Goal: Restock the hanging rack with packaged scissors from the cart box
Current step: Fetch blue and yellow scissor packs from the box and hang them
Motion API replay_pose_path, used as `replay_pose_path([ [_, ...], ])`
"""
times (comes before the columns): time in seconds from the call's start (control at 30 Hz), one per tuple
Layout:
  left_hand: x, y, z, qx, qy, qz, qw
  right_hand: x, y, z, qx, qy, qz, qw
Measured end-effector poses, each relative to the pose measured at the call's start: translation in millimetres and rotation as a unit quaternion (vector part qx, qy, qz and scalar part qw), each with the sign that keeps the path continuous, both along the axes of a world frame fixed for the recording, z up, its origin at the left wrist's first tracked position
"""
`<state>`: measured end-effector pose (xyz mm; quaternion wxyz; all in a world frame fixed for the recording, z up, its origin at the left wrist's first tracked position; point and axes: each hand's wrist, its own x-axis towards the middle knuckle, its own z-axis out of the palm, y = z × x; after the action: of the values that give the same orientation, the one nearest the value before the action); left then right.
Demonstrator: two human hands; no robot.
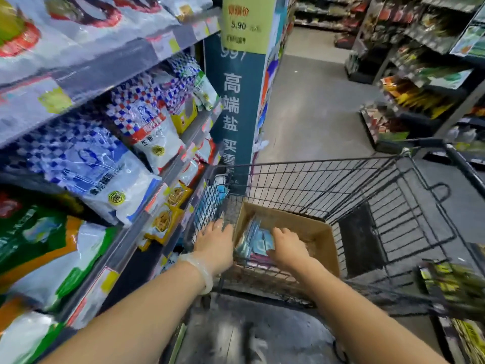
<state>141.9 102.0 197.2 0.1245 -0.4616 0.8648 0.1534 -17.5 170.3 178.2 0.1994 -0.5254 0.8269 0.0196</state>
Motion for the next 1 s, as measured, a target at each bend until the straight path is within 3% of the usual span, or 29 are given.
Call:
replay_pose_path([
  [0.5, -90.5, -119.0, -147.3, 0.209, -0.076, 0.125, 0.967, -73.0, -155.9, -184.3, 0.186, -0.135, 0.047, 0.972],
  [0.77, -102.4, -132.2, -186.9, 0.236, -0.087, 0.196, 0.948, -68.6, -200.4, -242.3, 0.186, -0.250, -0.184, 0.932],
  [1.0, -101.8, -143.3, -178.7, 0.269, -0.045, 0.258, 0.927, -83.2, -195.6, -234.8, 0.164, -0.333, -0.280, 0.885],
])
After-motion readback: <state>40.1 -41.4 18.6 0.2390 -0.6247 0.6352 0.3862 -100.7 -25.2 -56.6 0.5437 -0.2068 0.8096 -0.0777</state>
